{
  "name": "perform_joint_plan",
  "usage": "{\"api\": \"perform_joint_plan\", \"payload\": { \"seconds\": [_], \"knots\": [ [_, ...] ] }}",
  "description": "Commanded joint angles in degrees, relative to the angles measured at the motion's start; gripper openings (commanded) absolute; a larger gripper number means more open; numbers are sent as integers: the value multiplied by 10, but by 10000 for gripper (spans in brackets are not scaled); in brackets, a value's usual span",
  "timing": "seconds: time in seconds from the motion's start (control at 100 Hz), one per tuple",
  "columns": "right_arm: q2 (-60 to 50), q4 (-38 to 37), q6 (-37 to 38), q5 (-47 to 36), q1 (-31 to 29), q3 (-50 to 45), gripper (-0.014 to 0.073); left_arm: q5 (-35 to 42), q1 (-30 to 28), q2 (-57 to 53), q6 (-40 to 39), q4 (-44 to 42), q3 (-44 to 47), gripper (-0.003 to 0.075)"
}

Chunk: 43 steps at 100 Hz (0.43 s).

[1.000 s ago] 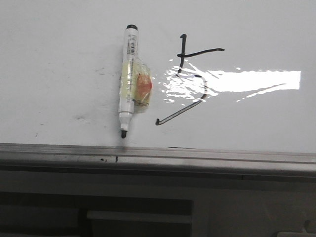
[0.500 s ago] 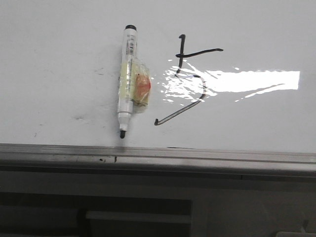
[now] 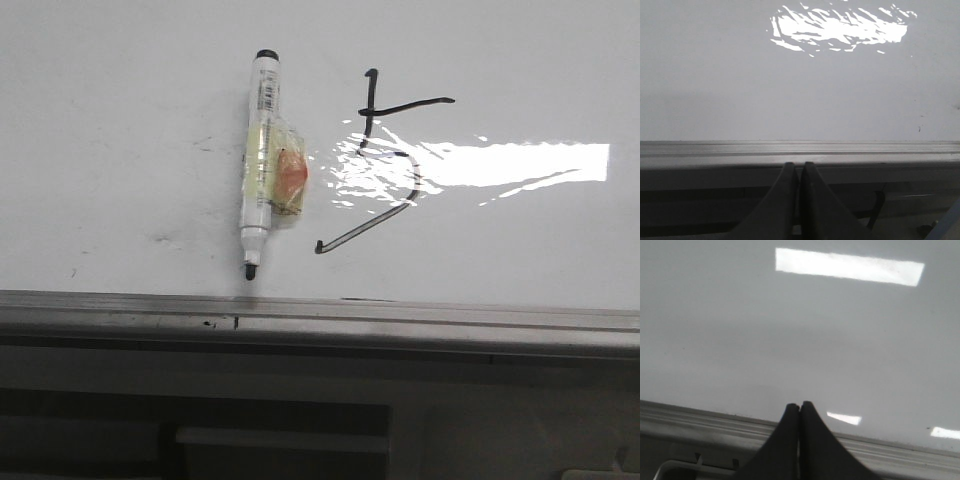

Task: Write number 5 on whiteboard

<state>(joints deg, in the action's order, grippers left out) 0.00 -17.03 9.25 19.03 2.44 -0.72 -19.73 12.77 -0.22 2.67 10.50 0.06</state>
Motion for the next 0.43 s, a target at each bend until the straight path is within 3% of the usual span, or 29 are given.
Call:
{"api": "perform_joint_plan", "payload": {
  "seconds": [0.0, 0.42],
  "knots": [
    [-2, -7, 3, -7, -4, -13, -64, 26, -1, -15, -5, 6, 12, -20],
    [-15, -7, 3, -7, -4, -13, -63, 26, -1, -15, -5, 6, 12, -20]
  ]
}}
